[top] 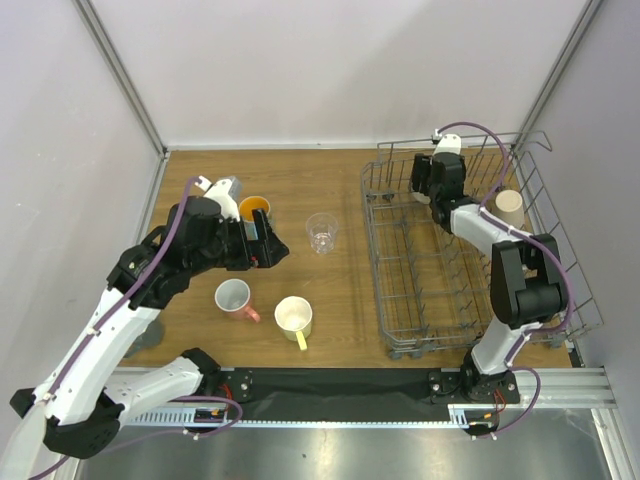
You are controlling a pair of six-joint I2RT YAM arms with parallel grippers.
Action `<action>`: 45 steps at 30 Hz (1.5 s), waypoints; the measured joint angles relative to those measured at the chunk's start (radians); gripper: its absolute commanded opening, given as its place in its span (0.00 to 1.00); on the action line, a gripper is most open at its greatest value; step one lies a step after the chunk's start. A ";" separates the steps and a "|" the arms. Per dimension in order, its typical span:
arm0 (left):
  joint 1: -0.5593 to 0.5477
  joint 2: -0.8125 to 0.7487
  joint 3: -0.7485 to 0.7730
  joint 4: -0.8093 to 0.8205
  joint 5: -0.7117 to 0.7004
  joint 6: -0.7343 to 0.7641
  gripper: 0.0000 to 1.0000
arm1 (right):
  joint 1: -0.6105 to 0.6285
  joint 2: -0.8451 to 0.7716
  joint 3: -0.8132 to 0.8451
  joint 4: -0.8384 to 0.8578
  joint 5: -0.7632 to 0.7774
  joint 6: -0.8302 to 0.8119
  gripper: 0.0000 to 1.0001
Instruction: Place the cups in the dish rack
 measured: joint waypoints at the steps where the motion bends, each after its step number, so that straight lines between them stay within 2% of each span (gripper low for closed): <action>1: 0.001 0.000 0.000 0.000 0.001 0.000 0.96 | 0.000 0.006 0.004 0.001 0.000 0.000 0.00; 9: 0.006 0.007 0.000 0.000 0.004 -0.003 0.96 | -0.002 0.056 0.034 -0.010 0.013 0.000 0.00; 12: 0.006 0.011 0.000 0.001 0.007 -0.003 0.96 | -0.003 0.080 0.063 -0.036 0.019 0.001 0.05; 15: 0.006 0.012 0.000 0.001 0.014 -0.004 0.96 | -0.003 0.097 0.090 -0.068 0.022 0.004 0.14; 16: 0.007 0.012 0.000 0.001 0.017 -0.004 0.96 | -0.003 0.101 0.100 -0.081 0.025 0.005 0.25; 19: 0.007 0.012 0.000 0.001 0.021 -0.012 0.95 | -0.003 0.113 0.126 -0.116 0.031 0.008 0.36; 21: 0.007 0.012 0.000 0.001 0.022 -0.016 0.95 | -0.003 0.119 0.145 -0.148 0.035 0.012 0.40; 24: 0.007 0.012 0.000 0.001 0.025 -0.025 0.95 | -0.003 0.126 0.162 -0.179 0.036 0.023 0.52; 29: 0.008 0.001 -0.014 0.004 0.031 -0.048 0.95 | 0.000 0.130 0.166 -0.214 0.038 0.031 0.77; 34: 0.007 -0.024 -0.033 0.000 0.043 -0.068 0.95 | 0.001 0.130 0.167 -0.233 0.051 0.036 0.93; 37: 0.008 -0.029 -0.033 -0.003 0.046 -0.078 0.95 | 0.001 0.130 0.167 -0.251 0.056 0.039 1.00; 43: 0.008 -0.027 -0.033 -0.026 0.045 -0.093 0.94 | 0.003 0.123 0.186 -0.307 0.074 0.058 1.00; 45: 0.008 -0.023 -0.033 -0.039 0.045 -0.101 0.89 | 0.003 0.102 0.188 -0.341 0.085 0.071 1.00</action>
